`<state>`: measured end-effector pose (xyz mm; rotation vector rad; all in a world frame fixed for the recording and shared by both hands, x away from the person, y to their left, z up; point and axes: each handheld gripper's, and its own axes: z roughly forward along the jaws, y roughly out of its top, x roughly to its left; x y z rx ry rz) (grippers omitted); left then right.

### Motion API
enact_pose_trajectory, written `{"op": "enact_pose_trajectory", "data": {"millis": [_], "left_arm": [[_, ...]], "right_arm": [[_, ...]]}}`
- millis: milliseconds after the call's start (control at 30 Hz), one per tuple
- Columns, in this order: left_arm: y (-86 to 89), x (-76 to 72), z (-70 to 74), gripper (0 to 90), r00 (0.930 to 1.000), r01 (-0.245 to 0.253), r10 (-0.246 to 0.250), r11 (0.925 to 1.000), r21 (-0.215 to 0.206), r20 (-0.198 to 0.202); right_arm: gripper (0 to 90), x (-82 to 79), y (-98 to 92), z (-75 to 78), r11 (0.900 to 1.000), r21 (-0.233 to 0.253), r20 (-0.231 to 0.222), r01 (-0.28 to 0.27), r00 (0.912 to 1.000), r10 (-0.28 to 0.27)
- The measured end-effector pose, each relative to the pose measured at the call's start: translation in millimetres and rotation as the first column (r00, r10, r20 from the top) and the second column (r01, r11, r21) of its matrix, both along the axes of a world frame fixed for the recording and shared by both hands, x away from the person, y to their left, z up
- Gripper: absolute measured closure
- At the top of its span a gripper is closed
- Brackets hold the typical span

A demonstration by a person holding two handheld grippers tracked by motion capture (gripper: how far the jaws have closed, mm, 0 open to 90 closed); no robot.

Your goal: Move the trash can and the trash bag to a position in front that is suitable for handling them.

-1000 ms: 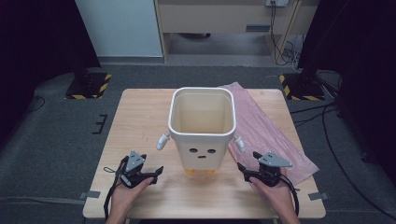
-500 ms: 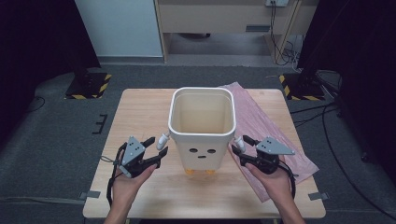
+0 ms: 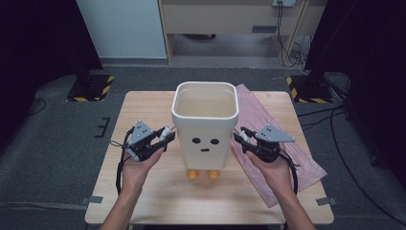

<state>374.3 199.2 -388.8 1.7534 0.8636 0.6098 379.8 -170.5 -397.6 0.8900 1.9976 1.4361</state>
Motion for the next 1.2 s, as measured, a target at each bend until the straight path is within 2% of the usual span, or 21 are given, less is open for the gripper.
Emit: {"op": "enact_pose_trajectory", "data": {"millis": [33, 133, 167, 200, 267, 400, 500, 533, 567, 600, 667, 700, 733, 833, 867, 1033, 1100, 1167, 1200], "left_arm": [[0.0, 0.0, 0.0, 62.0, 1.0000, 0.000, 0.000, 1.0000, 0.000, 0.000], [0.3, 14.7, 5.7, 62.0, 0.9999, -0.007, 0.007, 1.0000, 0.006, 0.013], [0.2, 20.6, 6.8, 62.0, 0.9998, -0.012, 0.012, 0.9999, 0.003, 0.013], [-0.3, 33.2, 8.8, 62.0, 0.9995, -0.025, 0.025, 0.9996, 0.011, 0.018], [-1.0, 44.9, 11.6, 62.0, 0.9991, -0.035, 0.034, 0.9992, 0.018, 0.023], [-4.6, 63.3, 17.7, 61.9, 0.9965, -0.058, 0.056, 0.9982, 0.019, 0.062], [-6.8, 71.7, 18.0, 61.9, 0.9953, -0.063, 0.062, 0.9978, 0.021, 0.074], [-9.2, 77.7, 14.5, 61.9, 0.9945, -0.066, 0.062, 0.9967, 0.047, 0.085], [-9.2, 77.7, 14.5, 61.9, 0.9945, -0.066, 0.062, 0.9967, 0.047, 0.085], [-10.7, 80.5, 6.8, 61.9, 0.9956, -0.065, 0.062, 0.9966, 0.050, 0.070], [-12.2, 80.6, -3.5, 61.8, 0.9964, -0.063, 0.059, 0.9961, 0.063, 0.061], [-12.2, 80.6, -3.5, 61.8, 0.9964, -0.063, 0.059, 0.9961, 0.063, 0.061], [-11.5, 77.4, -12.3, 61.8, 0.9966, -0.058, 0.056, 0.9975, 0.039, 0.060], [-9.2, 73.7, -13.5, 61.9, 0.9979, -0.052, 0.051, 0.9983, 0.027, 0.039], [-8.0, 70.6, -13.5, 61.9, 0.9982, -0.054, 0.053, 0.9980, 0.033, 0.029], [-8.4, 63.3, -12.1, 61.9, 0.9987, -0.050, 0.049, 0.9980, 0.039, 0.011], [-11.0, 58.0, -11.0, 61.9, 0.9991, -0.042, 0.042, 0.9990, 0.016, -0.003], [-13.3, 55.9, -9.8, 61.9, 0.9990, -0.044, 0.044, 0.9985, 0.031, 0.002], [-18.9, 51.6, -8.7, 61.9, 0.9988, -0.047, 0.047, 0.9969, 0.063, 0.011]], "right_arm": [[62.0, 0.0, 0.0, 0.0, 1.000, 0.000, 0.000, 0.000, 1.0000, 0.000], [62.1, 18.0, 3.2, 5.5, 1.000, 0.010, -0.004, 0.018, 0.9998, -0.018], [62.1, 24.8, 4.1, 6.8, 1.000, 0.010, 0.002, 0.024, 0.9997, -0.024], [62.1, 37.5, 5.8, 9.5, 0.999, 0.006, 0.010, 0.033, 0.9994, -0.033], [62.1, 50.2, 8.0, 11.6, 0.999, 0.006, 0.016, 0.045, 0.9989, -0.045], [62.1, 72.6, 10.6, 14.0, 0.997, 0.015, 0.021, 0.076, 0.9969, -0.076], [62.1, 82.0, 10.9, 13.6, 0.995, 0.032, 0.027, 0.090, 0.9955, -0.091], [62.1, 89.0, 10.8, 11.3, 0.994, 0.023, 0.028, 0.105, 0.9940, -0.106], [62.1, 89.0, 10.8, 11.3, 0.994, 0.023, 0.028, 0.105, 0.9940, -0.106], [62.1, 92.7, 10.2, 5.6, 0.993, 0.017, 0.022, 0.114, 0.9931, -0.115], [62.1, 91.5, 9.9, -1.4, 0.993, -0.005, 0.016, 0.118, 0.9929, -0.118], [62.1, 91.5, 9.9, -1.4, 0.993, -0.005, 0.016, 0.118, 0.9929, -0.118], [62.1, 88.2, 8.6, -9.2, 0.993, -0.016, 0.003, 0.118, 0.9930, -0.118], [62.1, 81.8, 7.3, -10.6, 0.994, -0.003, 0.004, 0.109, 0.9941, -0.109], [62.1, 75.5, 8.7, -8.7, 0.995, -0.023, 0.014, 0.101, 0.9948, -0.101], [62.0, 65.2, 7.7, -4.0, 0.995, -0.033, 0.033, 0.092, 0.9953, -0.091], [62.0, 63.3, 4.7, -4.2, 0.996, -0.018, 0.024, 0.091, 0.9956, -0.090], [62.1, 62.2, 2.7, -4.5, 0.996, -0.009, 0.022, 0.091, 0.9956, -0.091], [62.1, 59.8, 0.8, -6.1, 0.995, -0.024, 0.028, 0.096, 0.9951, -0.095]]}}
